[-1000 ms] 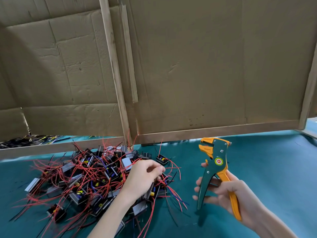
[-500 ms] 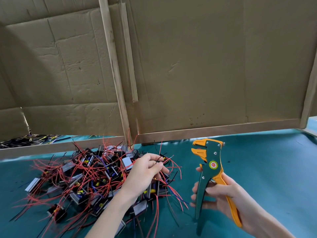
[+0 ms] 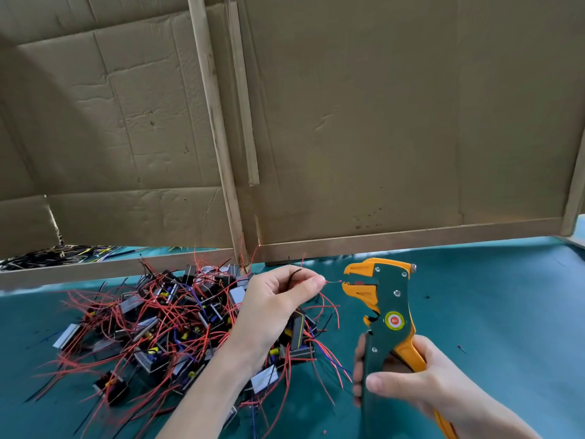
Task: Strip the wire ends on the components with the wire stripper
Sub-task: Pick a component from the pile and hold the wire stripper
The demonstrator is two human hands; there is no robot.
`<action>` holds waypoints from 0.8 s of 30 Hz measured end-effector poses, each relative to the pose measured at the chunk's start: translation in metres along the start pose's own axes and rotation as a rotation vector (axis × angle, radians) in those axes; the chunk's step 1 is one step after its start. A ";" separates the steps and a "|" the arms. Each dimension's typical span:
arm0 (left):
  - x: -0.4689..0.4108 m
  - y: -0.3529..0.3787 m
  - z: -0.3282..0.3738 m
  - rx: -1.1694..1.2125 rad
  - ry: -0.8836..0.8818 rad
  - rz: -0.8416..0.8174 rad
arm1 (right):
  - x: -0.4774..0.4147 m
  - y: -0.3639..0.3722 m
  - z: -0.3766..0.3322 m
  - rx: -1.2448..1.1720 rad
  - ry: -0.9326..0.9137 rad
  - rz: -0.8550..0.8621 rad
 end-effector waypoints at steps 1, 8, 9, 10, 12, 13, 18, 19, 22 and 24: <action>0.001 0.001 0.001 -0.007 0.002 -0.011 | 0.001 0.000 -0.001 0.023 -0.007 -0.011; 0.003 0.005 0.003 -0.052 0.013 -0.077 | 0.002 0.005 -0.003 0.082 -0.015 -0.113; 0.004 0.005 0.004 -0.061 0.015 -0.088 | 0.002 0.005 -0.004 0.082 -0.008 -0.124; 0.004 0.005 0.004 -0.074 0.018 -0.097 | 0.003 0.005 -0.004 0.079 0.001 -0.129; 0.004 0.005 0.006 -0.095 0.017 -0.108 | 0.005 0.005 -0.003 0.069 0.015 -0.119; 0.005 0.005 0.006 -0.105 0.015 -0.108 | 0.005 0.004 -0.003 0.069 0.022 -0.103; 0.005 0.003 0.006 -0.155 0.001 -0.098 | 0.004 0.003 0.005 0.104 0.028 -0.014; 0.005 0.003 0.007 -0.165 0.001 -0.099 | 0.003 0.004 0.005 0.115 0.020 -0.014; 0.006 0.003 0.009 -0.190 0.002 -0.117 | 0.002 0.011 0.006 0.122 0.022 -0.037; 0.007 0.004 0.009 -0.172 -0.016 -0.129 | 0.000 0.011 0.011 0.134 0.010 0.059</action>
Point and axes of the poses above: each hand's wrist, its own x-axis away from the middle knuckle, its own y-axis out of the palm, z = x × y, the point moved 4 cm from there along -x, towards the middle knuckle, and after that the axes turned 12 degrees about -y, right-handed, at the moved point
